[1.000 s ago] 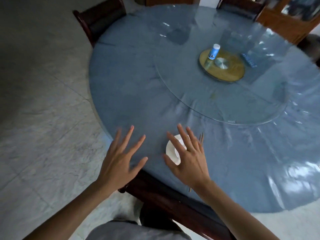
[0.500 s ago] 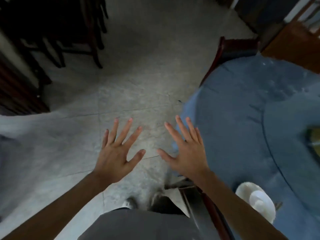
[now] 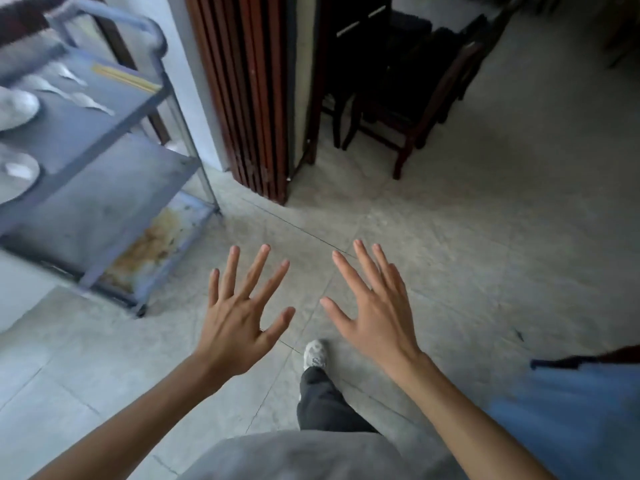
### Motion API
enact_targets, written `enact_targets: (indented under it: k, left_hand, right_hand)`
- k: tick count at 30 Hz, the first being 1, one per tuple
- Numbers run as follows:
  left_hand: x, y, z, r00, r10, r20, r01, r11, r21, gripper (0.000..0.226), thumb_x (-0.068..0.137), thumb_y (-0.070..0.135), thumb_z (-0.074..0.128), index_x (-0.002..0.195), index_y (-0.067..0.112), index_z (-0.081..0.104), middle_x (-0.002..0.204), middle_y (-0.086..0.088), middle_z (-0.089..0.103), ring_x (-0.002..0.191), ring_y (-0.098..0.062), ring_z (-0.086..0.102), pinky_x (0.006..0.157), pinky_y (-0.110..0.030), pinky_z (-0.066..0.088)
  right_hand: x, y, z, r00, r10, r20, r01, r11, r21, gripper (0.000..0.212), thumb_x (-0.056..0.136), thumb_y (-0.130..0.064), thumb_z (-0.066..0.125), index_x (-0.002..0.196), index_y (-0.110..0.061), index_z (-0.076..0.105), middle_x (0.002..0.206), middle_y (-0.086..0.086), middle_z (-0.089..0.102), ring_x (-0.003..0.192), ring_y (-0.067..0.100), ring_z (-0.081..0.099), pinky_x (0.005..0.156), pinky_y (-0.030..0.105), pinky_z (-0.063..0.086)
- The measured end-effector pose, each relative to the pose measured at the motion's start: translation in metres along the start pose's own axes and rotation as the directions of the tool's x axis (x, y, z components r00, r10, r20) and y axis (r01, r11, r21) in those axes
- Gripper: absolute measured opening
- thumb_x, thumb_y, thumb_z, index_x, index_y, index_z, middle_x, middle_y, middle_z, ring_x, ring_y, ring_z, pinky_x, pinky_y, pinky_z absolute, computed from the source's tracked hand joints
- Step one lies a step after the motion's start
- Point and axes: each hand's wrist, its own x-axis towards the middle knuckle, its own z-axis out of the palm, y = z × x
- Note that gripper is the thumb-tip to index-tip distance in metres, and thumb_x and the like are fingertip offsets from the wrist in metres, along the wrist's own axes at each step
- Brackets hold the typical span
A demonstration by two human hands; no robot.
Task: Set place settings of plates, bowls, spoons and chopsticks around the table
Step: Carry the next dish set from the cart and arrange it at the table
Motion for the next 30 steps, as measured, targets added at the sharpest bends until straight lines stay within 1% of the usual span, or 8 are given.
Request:
enact_targets:
  k: [4,7,9,12,17,22,26,30]
  left_hand:
    - [0.043,-0.03,-0.007,0.982,-0.183,-0.039,0.183,0.983,0.005,0.073,0.097,0.074,0.024,0.162,0.047,0.005,0.174,0.01,-0.007,0.158,-0.028,-0.023,0.126,-0.063,0.002]
    - [0.075,-0.05,-0.016,0.95,-0.298,-0.095,0.298,0.955,-0.011,0.073,0.097,0.074,0.025,0.162,0.049,0.005,0.174,0.011,-0.005,0.159,-0.027,-0.018,0.127,-0.061,0.007]
    - [0.094,-0.065,-0.024,0.924,-0.366,-0.11,0.365,0.93,-0.032,0.073,0.096,0.075,0.024,0.162,0.049,0.005,0.174,0.01,-0.004,0.16,-0.027,-0.016,0.127,-0.059,0.008]
    - [0.112,-0.09,-0.037,0.861,-0.482,-0.163,0.476,0.876,-0.077,0.074,0.096,0.075,0.024,0.162,0.047,0.007,0.174,0.01,0.0,0.16,-0.026,-0.013,0.126,-0.054,0.01]
    - [0.131,-0.153,-0.05,0.72,-0.667,-0.191,0.647,0.745,-0.162,0.074,0.094,0.076,0.021,0.161,0.05,0.006,0.173,0.013,-0.002,0.16,-0.023,-0.016,0.128,-0.052,0.011]
    - [0.163,-0.24,-0.056,0.617,-0.763,-0.193,0.717,0.646,-0.26,0.073,0.091,0.079,0.016,0.158,0.054,0.0,0.171,0.017,-0.007,0.159,-0.02,-0.019,0.129,-0.053,0.011]
    - [0.187,-0.304,-0.07,0.534,-0.827,-0.177,0.761,0.561,-0.326,0.072,0.091,0.08,0.013,0.157,0.055,-0.003,0.172,0.018,-0.007,0.157,-0.017,-0.025,0.129,-0.051,0.007]
    - [0.211,-0.362,-0.088,0.5,-0.856,-0.135,0.771,0.51,-0.381,0.073,0.09,0.081,0.01,0.155,0.057,-0.009,0.17,0.021,-0.013,0.156,-0.015,-0.027,0.128,-0.045,0.003]
  right_hand:
    - [0.085,-0.007,0.019,0.99,-0.139,0.036,0.138,0.989,0.05,0.072,0.097,-0.065,0.047,0.161,-0.037,0.027,0.173,-0.004,0.012,0.16,0.019,0.003,0.126,0.048,0.022]
    - [0.145,-0.013,0.031,0.965,-0.257,0.045,0.251,0.961,0.112,0.068,0.098,-0.061,0.049,0.159,-0.036,0.033,0.171,-0.003,0.019,0.159,0.019,0.008,0.124,0.05,0.026]
    - [0.185,-0.02,0.041,0.942,-0.327,0.079,0.316,0.941,0.121,0.067,0.097,-0.06,0.049,0.158,-0.035,0.036,0.17,-0.002,0.022,0.159,0.02,0.011,0.123,0.049,0.027]
    - [0.236,-0.041,0.056,0.896,-0.418,0.151,0.398,0.906,0.145,0.068,0.096,-0.06,0.05,0.158,-0.036,0.035,0.17,-0.003,0.023,0.159,0.018,0.009,0.124,0.047,0.024]
    - [0.32,-0.092,0.099,0.804,-0.557,0.206,0.524,0.829,0.196,0.069,0.096,-0.06,0.051,0.158,-0.038,0.033,0.17,-0.004,0.023,0.159,0.018,0.01,0.123,0.049,0.028]
    - [0.409,-0.162,0.158,0.73,-0.644,0.227,0.612,0.765,0.201,0.069,0.096,-0.064,0.046,0.158,-0.038,0.03,0.169,-0.002,0.025,0.159,0.018,0.01,0.124,0.049,0.027]
    - [0.475,-0.219,0.196,0.697,-0.649,0.307,0.611,0.76,0.22,0.069,0.096,-0.063,0.045,0.158,-0.038,0.03,0.169,-0.004,0.026,0.159,0.016,0.009,0.125,0.046,0.026]
    - [0.539,-0.273,0.224,0.679,-0.662,0.316,0.617,0.749,0.243,0.067,0.095,-0.061,0.046,0.157,-0.038,0.033,0.167,-0.005,0.03,0.158,0.017,0.014,0.122,0.045,0.027]
